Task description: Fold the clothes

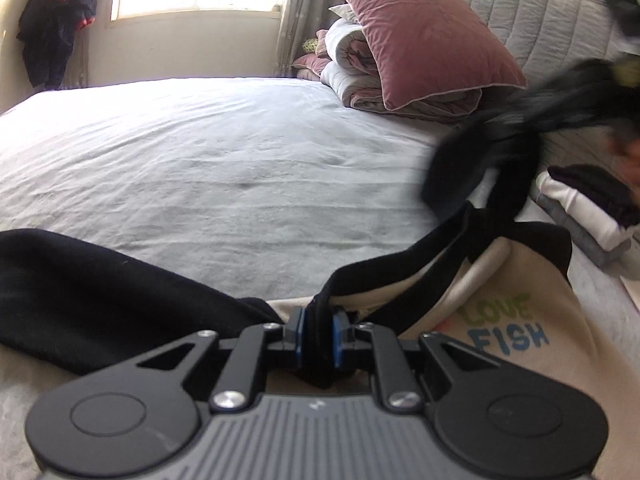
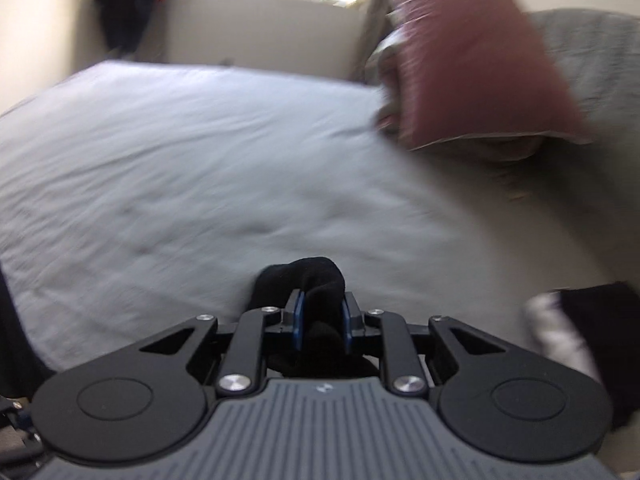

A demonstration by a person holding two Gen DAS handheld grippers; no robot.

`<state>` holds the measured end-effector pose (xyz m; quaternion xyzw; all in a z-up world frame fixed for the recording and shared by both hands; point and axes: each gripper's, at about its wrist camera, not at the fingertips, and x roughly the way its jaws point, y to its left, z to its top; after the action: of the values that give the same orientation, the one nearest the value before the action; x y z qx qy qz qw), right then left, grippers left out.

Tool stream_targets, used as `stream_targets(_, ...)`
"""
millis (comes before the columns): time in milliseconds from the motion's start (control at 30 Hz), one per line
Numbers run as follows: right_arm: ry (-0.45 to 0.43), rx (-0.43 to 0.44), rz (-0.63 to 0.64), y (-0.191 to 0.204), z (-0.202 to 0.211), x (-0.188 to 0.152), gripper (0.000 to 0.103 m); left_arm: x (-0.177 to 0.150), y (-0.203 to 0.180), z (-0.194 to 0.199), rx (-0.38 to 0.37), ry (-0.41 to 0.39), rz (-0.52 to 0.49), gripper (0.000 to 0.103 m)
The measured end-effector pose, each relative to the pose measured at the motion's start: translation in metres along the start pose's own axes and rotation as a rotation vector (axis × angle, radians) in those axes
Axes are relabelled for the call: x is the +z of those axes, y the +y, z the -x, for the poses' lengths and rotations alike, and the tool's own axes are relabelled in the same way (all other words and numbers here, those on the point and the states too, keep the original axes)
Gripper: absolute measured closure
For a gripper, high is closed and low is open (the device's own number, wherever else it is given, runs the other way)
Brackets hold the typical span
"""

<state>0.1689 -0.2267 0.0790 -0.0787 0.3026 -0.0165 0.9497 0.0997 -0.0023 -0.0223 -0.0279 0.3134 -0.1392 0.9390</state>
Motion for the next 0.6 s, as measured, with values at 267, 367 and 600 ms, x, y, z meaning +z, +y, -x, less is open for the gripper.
stream_targets(267,-0.008,-0.197,-0.166,-0.093,0.057,-0.033,0.083,0.008,0.009,0.002,-0.012,-0.01,0.057,0.089)
stream_targets(367,0.022,-0.225,-0.196,-0.113,0.069,-0.052,0.083,0.011,0.013,0.005,-0.029,-0.006,0.081,0.089)
stream_targets(600,0.078,-0.189,-0.256,-0.125,0.083,-0.081,0.081,0.014,0.02,0.014,-0.092,0.028,0.057,0.088)
